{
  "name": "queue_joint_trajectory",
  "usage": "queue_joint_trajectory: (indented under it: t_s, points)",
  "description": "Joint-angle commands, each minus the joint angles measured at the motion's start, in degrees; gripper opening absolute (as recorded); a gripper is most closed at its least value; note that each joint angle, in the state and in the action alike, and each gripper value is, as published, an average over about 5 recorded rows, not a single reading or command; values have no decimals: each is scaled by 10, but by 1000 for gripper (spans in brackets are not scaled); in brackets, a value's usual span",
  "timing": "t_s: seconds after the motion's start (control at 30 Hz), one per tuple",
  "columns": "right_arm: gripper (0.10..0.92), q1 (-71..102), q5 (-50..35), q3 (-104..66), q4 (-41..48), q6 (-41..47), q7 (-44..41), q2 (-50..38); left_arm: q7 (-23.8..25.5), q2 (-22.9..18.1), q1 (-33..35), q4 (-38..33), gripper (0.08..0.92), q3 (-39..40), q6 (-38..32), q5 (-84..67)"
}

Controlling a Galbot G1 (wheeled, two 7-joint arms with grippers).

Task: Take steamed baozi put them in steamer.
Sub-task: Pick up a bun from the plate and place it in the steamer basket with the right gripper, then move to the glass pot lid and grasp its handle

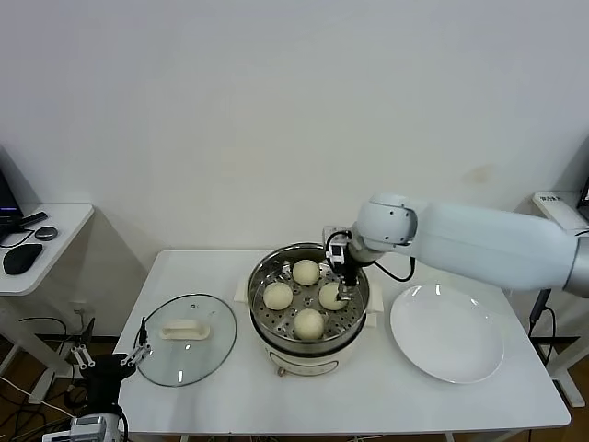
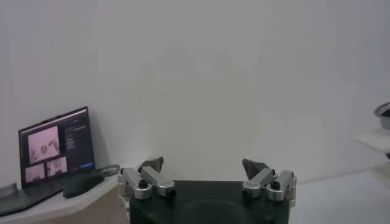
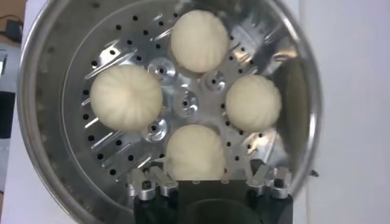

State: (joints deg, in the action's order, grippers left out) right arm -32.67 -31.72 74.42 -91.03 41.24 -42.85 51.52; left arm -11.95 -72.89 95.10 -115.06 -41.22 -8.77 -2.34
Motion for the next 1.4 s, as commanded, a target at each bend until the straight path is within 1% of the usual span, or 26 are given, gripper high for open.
queue_joint_trajectory:
  t_s: [0.03, 0.17, 0.27, 0.33, 0.4, 0.47, 0.53, 0.63, 0.7, 0.9, 1.0, 1.1, 1.2, 1.3, 1.4]
  points:
    - [822, -22, -31, -67, -75, -4, 45, -83, 0, -1, -2, 1, 823, 0, 0, -2]
    - [823, 60, -60, -160, -125, -57, 169, -157, -1, -2, -3, 3, 823, -2, -4, -2]
    - [823, 192, -68, -264, -174, -102, 272, -221, -1, -4, -4, 3, 823, -4, -5, -2]
    - [823, 326, -63, -374, -205, -133, 330, -258, 0, -6, -3, 2, 823, -3, -5, -1]
    - [823, 496, -44, -512, -228, -184, 375, -282, 1, -8, -3, 1, 823, -1, -5, 0]
    - [823, 669, -13, -666, -238, -232, 397, -287, 1, -10, -3, 0, 823, 2, -8, 1]
    - [823, 827, 29, -812, -238, -278, 403, -272, 2, -11, -3, 0, 823, 6, -10, 3]
    - [823, 984, 97, -953, -230, -353, 390, -216, 2, -13, -2, 1, 823, 11, -14, 6]
    - [823, 1051, 143, -1016, -221, -407, 371, -157, 3, -14, -2, 1, 823, 15, -16, 9]
    - [823, 1150, 268, -1149, -195, -529, 300, 46, 4, -16, -2, 8, 823, 25, -26, 24]
    - [823, 1172, 308, -1207, -184, -579, 273, 153, -1, -16, -2, 15, 823, 32, -32, 44]
    - [823, 1196, 324, -1252, -179, -608, 257, 231, -18, -11, -4, 23, 823, 38, -26, 72]
    - [823, 1225, 317, -1280, -186, -612, 254, 282, -36, -1, -8, 40, 823, 38, -13, 116]
    - [823, 1258, 291, -1295, -202, -596, 265, 308, -40, 17, -12, 72, 823, 25, -18, 207]
    - [823, 1282, 255, -1314, -218, -576, 280, 316, -42, 49, -8, 114, 823, 11, -27, 323]
